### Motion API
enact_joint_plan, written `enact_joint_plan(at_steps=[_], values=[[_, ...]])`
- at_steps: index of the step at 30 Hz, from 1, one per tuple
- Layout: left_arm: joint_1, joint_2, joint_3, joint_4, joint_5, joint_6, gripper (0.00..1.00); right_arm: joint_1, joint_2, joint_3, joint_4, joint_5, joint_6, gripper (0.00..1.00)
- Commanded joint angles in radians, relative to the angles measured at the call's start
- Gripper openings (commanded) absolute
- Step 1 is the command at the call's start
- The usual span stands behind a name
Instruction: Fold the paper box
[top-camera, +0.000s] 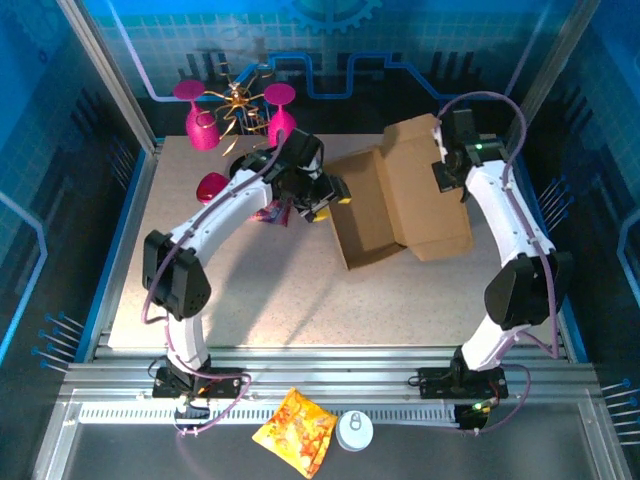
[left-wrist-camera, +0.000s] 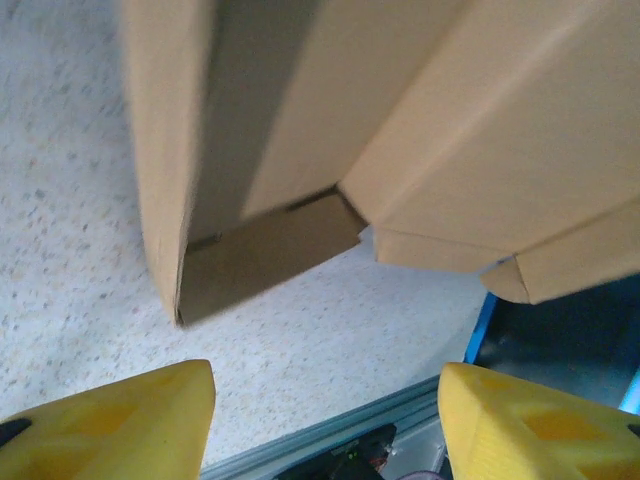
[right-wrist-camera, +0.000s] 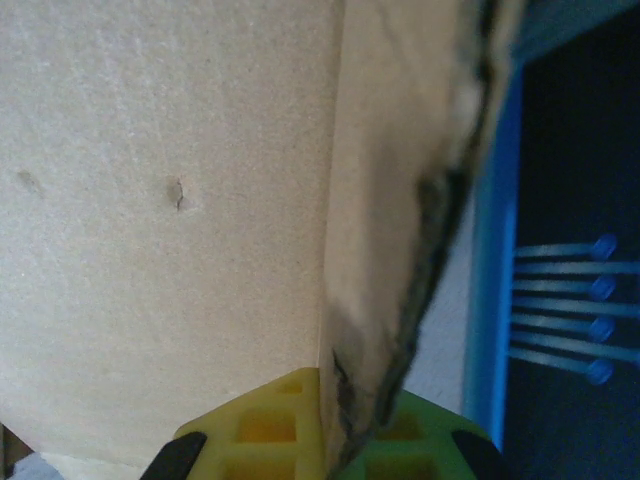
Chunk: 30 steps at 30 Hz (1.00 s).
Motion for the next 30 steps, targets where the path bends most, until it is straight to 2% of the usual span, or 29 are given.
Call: enact_joint_plan(at_steps=[1,6,9,12,17,21,25,30], values=[[0.027,-0.055,0.069,0.008,-0.052,0.167,0.57,0.078,0.017,0.021,0.170,0.157,-0.280,0.00],[0.085,-0.072,0.115,0.035,-0.154,0.388,0.53,0.168,0.026,0.006,0.382,0.183,-0.560,0.00],[0.109,-0.080,0.109,0.091,-0.204,0.529,0.54,0.218,0.035,0.005,0.467,0.188,-0.659,0.00],[0.112,-0.065,0.124,0.113,-0.235,0.682,0.58,0.256,0.045,0.007,0.494,0.180,-0.697,0.00],[0.108,-0.029,0.145,0.147,-0.266,0.873,0.60,0.301,0.036,-0.047,0.568,0.175,-0.760,0.00],[0.107,-0.023,0.102,0.255,-0.296,1.010,0.62,0.307,0.029,-0.065,0.568,0.153,-0.762,0.00],[0.106,0.000,0.080,0.337,-0.299,1.098,0.64,0.318,0.017,-0.093,0.578,0.138,-0.771,0.00],[0.102,0.033,0.061,0.378,-0.237,1.142,0.65,0.327,-0.007,-0.132,0.584,0.117,-0.773,0.00]])
